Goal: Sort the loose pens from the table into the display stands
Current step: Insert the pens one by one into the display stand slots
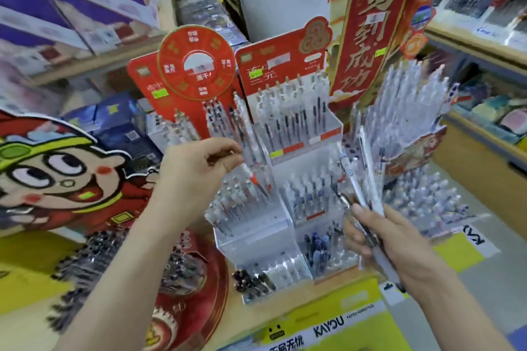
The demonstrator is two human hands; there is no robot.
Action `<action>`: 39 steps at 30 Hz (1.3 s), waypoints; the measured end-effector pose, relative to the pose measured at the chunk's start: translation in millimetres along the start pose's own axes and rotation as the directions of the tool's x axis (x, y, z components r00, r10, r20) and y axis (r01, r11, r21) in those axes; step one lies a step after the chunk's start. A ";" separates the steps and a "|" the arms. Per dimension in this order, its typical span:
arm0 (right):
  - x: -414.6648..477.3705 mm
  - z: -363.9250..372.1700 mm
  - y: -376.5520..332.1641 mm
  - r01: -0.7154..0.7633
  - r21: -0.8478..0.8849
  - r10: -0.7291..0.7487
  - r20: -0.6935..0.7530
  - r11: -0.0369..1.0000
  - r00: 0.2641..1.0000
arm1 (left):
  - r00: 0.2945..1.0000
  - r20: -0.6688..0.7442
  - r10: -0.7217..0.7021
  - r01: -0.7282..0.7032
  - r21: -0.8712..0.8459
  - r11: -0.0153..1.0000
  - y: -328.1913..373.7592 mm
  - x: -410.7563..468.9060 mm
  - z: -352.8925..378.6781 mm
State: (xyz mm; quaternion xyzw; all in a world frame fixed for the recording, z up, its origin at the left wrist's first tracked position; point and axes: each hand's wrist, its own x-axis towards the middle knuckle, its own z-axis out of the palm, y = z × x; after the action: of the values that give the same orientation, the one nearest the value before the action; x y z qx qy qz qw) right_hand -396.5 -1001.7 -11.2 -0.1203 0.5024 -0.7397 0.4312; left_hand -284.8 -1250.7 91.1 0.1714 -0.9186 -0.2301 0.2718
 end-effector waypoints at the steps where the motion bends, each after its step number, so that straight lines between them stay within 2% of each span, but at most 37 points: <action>1: 0.4 8.0 4.9 0.000 0.016 0.000 0.002 1.000 1.000 | 0.998 0.017 0.060 -0.061 0.028 0.998 -6.9 -0.7 5.2; 5: -3.4 29.5 20.0 0.013 0.058 -0.012 -0.015 0.998 1.000 | 0.969 0.141 0.202 -0.216 0.087 0.973 -25.1 2.5 28.8; 8: -7.6 34.4 25.5 0.022 0.055 -0.020 -0.037 0.998 0.999 | 0.948 0.202 0.246 -0.266 0.079 0.961 -33.0 6.6 42.1; 15: -14.0 38.6 31.2 -0.010 0.054 0.013 -0.057 0.999 0.998 | 0.913 0.230 0.337 -0.376 0.156 0.913 -38.6 19.4 50.5; 24: -17.4 42.5 27.4 -0.036 0.045 0.037 -0.026 0.998 0.999 | 0.893 0.327 0.308 -0.389 0.220 0.895 -38.9 26.9 56.6; 27: -16.3 42.4 27.5 -0.029 0.040 0.030 -0.015 0.999 0.999 | 0.858 0.425 0.287 -0.398 0.200 0.895 -37.6 28.0 59.1; 31: -13.9 39.9 29.3 -0.028 0.037 0.028 -0.007 0.999 1.000 | 0.816 0.538 0.208 -0.415 0.296 0.860 -46.2 26.7 68.1; 33: -13.0 39.3 30.1 -0.022 0.030 0.022 0.006 0.999 1.000 | 0.831 0.515 0.209 -0.424 0.345 0.837 -46.2 25.4 72.7; 37: -10.4 40.8 32.3 -0.008 0.031 0.007 0.015 0.999 1.000 | 0.899 0.410 0.155 -0.322 0.377 0.868 -33.7 21.9 77.5; 39: -7.9 40.8 33.6 0.007 0.001 -0.007 0.028 1.000 1.000 | 0.904 0.402 0.141 -0.313 0.402 0.861 -31.6 20.6 80.0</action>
State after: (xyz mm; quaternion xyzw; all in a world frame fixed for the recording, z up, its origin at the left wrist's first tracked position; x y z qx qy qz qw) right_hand -349.4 -1025.9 -18.6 -0.1321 0.4955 -0.7396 0.4359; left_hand -341.3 -1259.8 23.8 0.0740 -0.9943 -0.0006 0.0769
